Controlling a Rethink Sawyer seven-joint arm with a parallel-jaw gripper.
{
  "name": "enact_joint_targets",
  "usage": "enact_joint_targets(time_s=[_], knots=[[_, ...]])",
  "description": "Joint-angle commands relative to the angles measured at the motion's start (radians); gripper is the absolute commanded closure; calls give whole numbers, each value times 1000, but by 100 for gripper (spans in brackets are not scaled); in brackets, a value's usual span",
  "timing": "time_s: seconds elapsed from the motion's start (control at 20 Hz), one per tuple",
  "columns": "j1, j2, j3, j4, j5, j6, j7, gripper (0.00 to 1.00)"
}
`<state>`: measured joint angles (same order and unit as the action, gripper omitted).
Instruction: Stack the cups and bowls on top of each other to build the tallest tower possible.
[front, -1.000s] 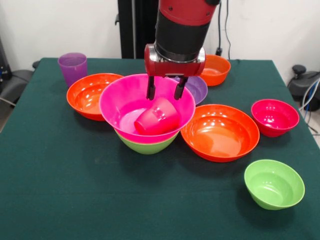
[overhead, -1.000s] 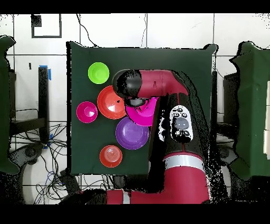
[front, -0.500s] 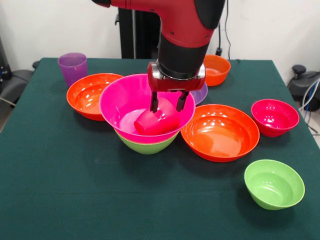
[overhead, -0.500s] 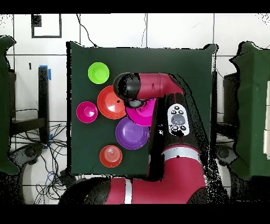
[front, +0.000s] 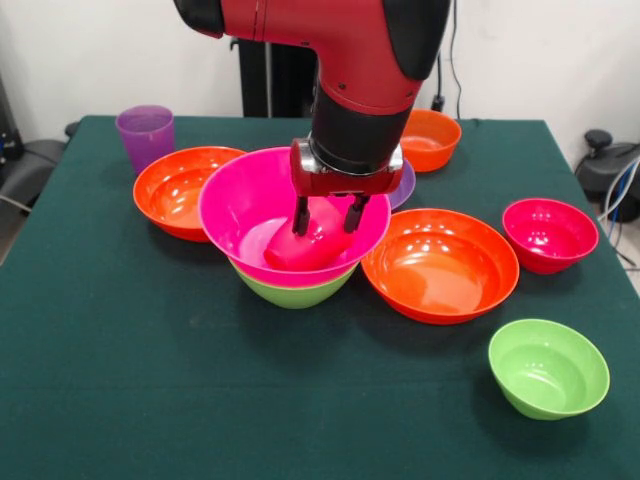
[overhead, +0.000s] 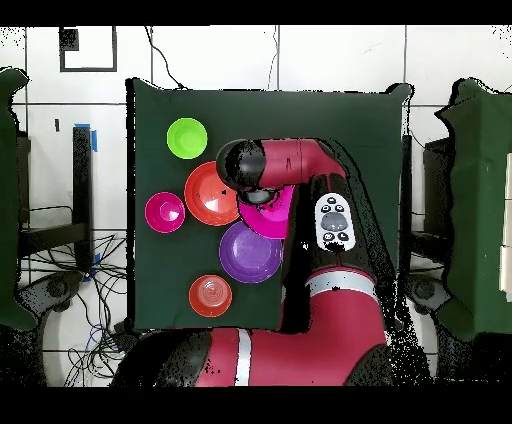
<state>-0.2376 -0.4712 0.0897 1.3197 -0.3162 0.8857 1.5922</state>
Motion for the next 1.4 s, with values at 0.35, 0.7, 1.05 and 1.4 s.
enact_joint_targets(time_s=[0.35,0.7,1.05,1.4], knots=[[19,22,57,-46,-113,-1,-105,0],[20,12,55,-38,-116,-1,-110,0],[13,-10,73,0,-92,0,-112,0],[-8,-36,113,33,-48,39,-142,0]])
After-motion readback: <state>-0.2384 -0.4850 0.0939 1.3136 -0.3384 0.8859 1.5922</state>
